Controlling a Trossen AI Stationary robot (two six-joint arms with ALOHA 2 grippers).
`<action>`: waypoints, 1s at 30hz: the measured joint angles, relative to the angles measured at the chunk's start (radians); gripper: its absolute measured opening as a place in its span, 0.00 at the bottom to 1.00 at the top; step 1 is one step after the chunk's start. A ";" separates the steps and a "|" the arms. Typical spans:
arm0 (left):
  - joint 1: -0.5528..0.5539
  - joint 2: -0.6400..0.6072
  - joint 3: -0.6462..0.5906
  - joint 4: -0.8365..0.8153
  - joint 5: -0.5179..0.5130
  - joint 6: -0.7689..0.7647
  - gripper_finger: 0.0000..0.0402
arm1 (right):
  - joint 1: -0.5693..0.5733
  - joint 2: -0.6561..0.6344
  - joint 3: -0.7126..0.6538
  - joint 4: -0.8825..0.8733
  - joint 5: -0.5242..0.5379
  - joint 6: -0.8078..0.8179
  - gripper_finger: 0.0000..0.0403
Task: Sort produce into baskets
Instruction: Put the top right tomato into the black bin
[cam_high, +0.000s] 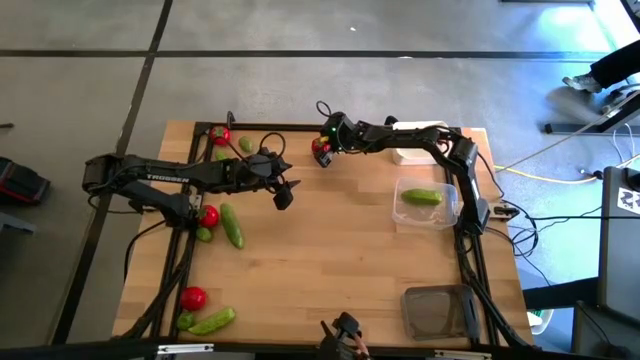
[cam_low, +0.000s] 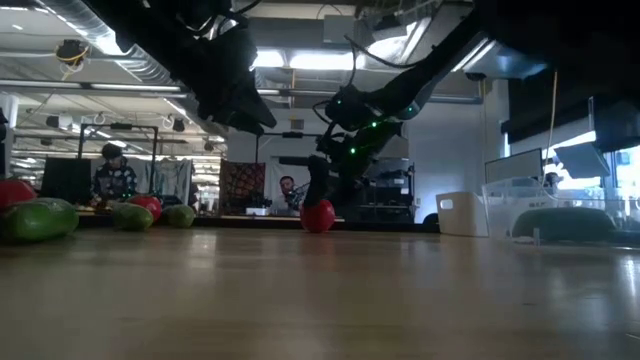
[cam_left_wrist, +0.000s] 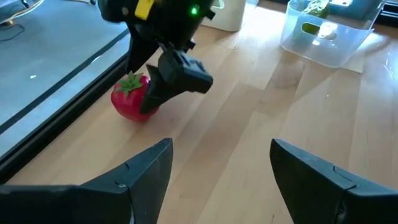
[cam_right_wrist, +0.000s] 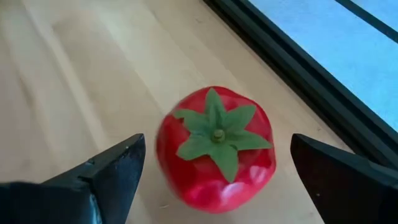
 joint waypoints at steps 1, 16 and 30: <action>0.000 0.000 0.000 0.000 0.000 0.000 0.66 | -0.004 0.004 0.000 -0.011 0.000 0.000 0.95; 0.000 -0.001 0.000 -0.012 0.000 0.021 0.66 | -0.003 0.015 -0.001 0.011 0.000 -0.043 0.62; -0.007 -0.001 0.000 -0.039 0.000 0.055 0.66 | 0.094 -0.184 -0.002 -0.227 0.042 -0.157 0.59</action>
